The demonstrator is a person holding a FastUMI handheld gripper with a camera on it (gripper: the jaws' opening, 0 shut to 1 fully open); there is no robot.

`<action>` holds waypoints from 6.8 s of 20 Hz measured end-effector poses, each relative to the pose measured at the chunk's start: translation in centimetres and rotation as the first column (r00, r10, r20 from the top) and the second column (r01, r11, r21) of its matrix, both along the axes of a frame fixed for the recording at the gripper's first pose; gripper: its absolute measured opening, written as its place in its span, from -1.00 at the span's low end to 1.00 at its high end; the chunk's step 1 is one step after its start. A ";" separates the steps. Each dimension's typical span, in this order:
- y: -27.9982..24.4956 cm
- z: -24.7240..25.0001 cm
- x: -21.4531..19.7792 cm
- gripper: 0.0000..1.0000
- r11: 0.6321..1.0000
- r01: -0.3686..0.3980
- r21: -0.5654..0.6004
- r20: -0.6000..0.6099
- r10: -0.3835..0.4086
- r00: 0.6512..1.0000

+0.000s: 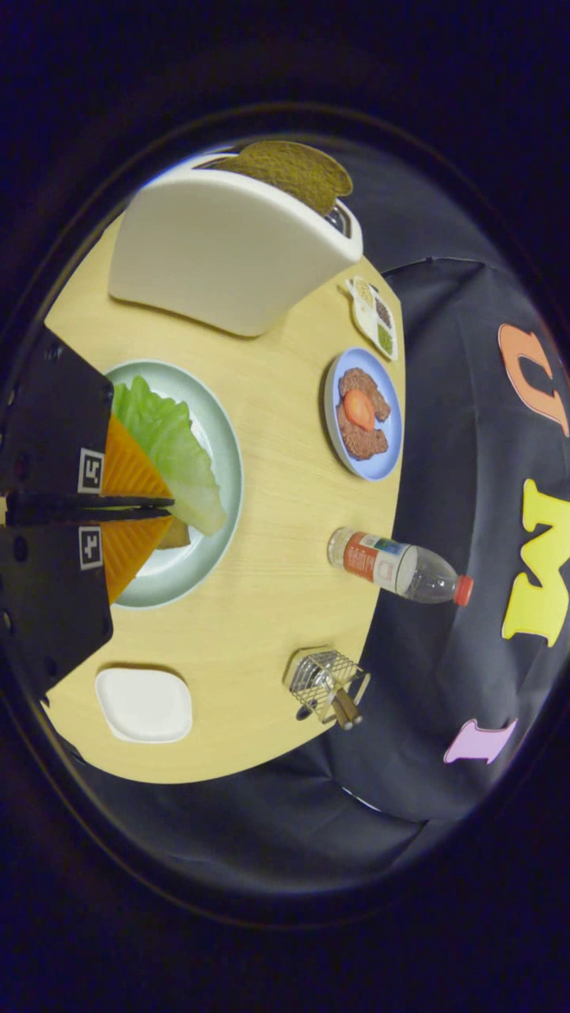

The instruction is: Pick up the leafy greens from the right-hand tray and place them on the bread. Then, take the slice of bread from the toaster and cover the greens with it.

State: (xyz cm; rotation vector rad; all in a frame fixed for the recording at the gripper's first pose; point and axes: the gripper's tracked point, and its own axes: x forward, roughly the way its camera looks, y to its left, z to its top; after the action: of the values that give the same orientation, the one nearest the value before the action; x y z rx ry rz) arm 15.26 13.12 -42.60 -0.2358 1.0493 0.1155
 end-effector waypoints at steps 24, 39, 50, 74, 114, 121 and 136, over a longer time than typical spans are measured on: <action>11.3 18.2 -4.2 0.89 0.984 -0.122 0.129 0.310 0.077 0.948; 22.9 12.8 -2.3 0.51 0.982 0.013 0.187 0.059 -0.024 0.998; 22.6 11.7 -1.8 -0.57 0.986 0.072 0.152 -0.032 -0.068 0.997; 10.0 16.9 -1.6 -0.70 0.919 0.154 0.364 -0.091 -0.129 0.987; -2.5 2.8 -0.3 0.43 0.956 0.077 0.282 -0.157 -0.033 0.987; -3.1 7.6 -1.8 0.62 0.959 -0.011 0.285 -0.065 0.031 0.997; -3.4 30.8 -8.2 0.92 0.966 -0.080 0.244 0.519 -0.061 0.853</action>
State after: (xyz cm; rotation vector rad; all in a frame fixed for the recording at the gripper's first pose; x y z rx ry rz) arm 7.07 9.68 -11.78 -0.0269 0.4775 0.1837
